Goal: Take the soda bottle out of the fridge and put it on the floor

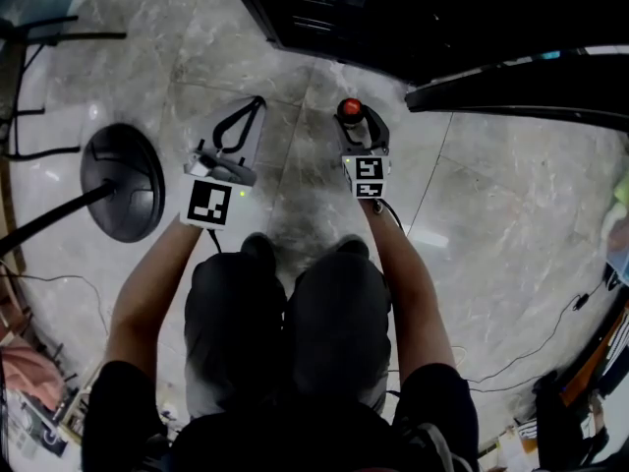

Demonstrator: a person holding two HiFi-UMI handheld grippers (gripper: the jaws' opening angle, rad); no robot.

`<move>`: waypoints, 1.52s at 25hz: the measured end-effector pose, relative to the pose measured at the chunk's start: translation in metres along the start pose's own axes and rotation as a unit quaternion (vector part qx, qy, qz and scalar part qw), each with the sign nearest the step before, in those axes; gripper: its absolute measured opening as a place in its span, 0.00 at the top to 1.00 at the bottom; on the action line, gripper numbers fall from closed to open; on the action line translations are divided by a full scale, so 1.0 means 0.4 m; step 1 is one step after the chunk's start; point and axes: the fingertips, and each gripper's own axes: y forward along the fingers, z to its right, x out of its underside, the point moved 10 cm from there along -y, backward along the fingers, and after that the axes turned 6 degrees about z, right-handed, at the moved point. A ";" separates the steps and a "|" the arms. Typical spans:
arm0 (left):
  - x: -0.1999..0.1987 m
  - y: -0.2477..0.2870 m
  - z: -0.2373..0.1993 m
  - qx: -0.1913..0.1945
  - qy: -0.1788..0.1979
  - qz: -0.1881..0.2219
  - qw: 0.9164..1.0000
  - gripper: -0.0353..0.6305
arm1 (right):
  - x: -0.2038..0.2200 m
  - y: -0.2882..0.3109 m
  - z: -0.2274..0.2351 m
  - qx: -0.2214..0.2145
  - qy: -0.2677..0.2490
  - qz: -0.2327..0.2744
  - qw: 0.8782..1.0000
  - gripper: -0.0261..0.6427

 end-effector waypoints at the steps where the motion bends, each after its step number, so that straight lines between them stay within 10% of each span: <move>1: 0.004 -0.001 -0.001 -0.001 -0.001 -0.002 1.000 0.91 | 0.001 0.000 0.001 0.002 0.000 0.002 1.000 0.53; 38: 0.008 -0.018 0.007 -0.004 0.011 -0.006 1.000 0.91 | -0.088 -0.158 0.017 -0.031 0.006 0.038 0.999 0.57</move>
